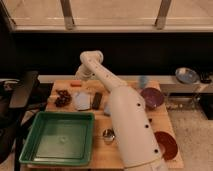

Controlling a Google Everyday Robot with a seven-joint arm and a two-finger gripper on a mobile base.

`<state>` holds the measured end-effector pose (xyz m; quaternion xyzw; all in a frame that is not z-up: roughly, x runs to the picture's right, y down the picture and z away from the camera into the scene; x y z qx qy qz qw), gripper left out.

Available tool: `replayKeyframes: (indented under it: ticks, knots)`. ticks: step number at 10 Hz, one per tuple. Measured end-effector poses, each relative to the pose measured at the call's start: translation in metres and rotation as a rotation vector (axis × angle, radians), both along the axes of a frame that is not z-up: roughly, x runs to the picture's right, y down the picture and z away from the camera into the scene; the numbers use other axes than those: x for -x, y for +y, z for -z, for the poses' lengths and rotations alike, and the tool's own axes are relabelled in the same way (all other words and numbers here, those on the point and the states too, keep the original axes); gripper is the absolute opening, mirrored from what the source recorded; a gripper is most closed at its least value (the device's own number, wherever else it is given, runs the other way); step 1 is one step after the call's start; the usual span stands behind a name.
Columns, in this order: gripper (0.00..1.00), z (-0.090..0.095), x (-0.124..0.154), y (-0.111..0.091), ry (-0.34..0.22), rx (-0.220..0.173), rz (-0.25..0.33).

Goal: Place pepper in metal cup

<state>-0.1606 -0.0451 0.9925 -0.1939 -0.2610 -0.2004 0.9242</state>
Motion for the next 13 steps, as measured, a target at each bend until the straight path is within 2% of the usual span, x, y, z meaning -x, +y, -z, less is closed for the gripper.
replayKeyframes:
  ticks: [13]
  knots:
    - [0.66, -0.012, -0.012, 0.003, 0.028, 0.012, -0.014]
